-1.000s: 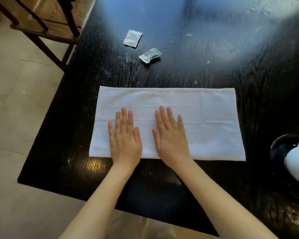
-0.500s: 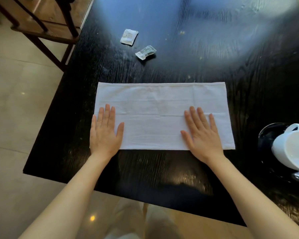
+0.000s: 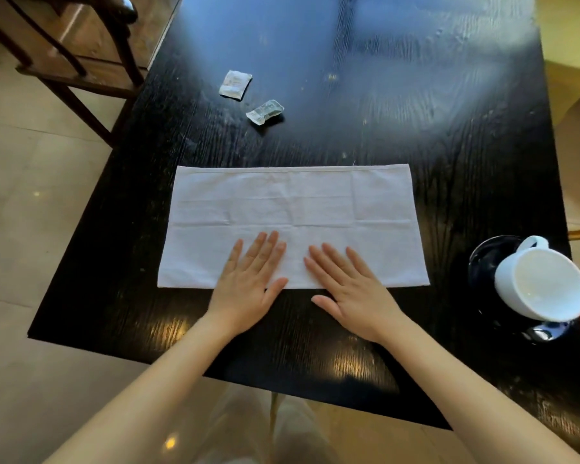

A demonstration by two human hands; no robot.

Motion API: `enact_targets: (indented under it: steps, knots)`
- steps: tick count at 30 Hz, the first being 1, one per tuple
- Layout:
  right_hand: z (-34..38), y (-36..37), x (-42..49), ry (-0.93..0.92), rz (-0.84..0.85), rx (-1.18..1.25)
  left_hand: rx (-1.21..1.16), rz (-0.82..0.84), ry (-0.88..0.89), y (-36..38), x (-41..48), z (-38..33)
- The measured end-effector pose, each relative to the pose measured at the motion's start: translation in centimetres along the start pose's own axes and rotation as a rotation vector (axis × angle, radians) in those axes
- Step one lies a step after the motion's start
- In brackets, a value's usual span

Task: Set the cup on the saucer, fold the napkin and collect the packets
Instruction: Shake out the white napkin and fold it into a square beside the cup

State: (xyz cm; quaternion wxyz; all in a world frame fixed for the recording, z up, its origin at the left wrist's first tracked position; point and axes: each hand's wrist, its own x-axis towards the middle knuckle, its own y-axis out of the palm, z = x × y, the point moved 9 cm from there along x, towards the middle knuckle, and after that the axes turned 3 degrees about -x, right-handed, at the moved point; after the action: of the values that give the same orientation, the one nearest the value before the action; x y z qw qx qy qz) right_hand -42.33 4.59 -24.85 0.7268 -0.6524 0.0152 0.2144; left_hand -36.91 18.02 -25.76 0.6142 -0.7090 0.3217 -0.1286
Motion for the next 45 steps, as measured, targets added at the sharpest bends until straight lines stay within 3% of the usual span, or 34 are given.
enact_targets:
  steps: [5,8,11,14,17,23,28,34,38,45]
  knots:
    - [-5.2,-0.6,-3.1,0.078,-0.002,0.05,0.024,0.107,0.0,-0.5,-2.8,5.9]
    - [-6.1,-2.7,-4.4,0.074,-0.108,0.051,0.032,0.166,0.028,-1.6,-4.4,8.3]
    - [-5.9,-4.0,-4.9,0.064,-0.17,-0.064,0.084,0.09,0.084,-4.5,-5.1,8.2]
    - [-6.2,-4.8,-4.9,0.099,-0.198,0.01,0.181,0.027,0.101,-5.9,-5.7,8.2]
    - [-7.9,-6.0,-4.6,0.182,-0.228,0.169,-0.046,-0.041,0.003,-7.1,-6.1,10.0]
    - [-15.0,-8.5,-3.0,0.455,-0.132,0.562,-0.658,-0.095,-0.414,-8.6,-4.3,16.4]
    - [-18.7,-8.4,-1.0,0.695,-0.343,1.144,-1.022,-0.311,-0.644,-8.0,-1.1,19.0]
    - [-20.0,-9.0,2.3,0.858,-0.57,0.747,-0.634,-0.47,-0.718,-8.9,3.0,19.4]
    - [-20.3,-8.7,4.2,0.926,-0.566,0.505,-0.365,-0.442,-0.719,-9.4,4.9,19.8]
    - [-19.7,-8.8,5.3,0.952,-0.567,0.099,-0.149,-0.456,-0.663,-9.5,6.9,19.3]
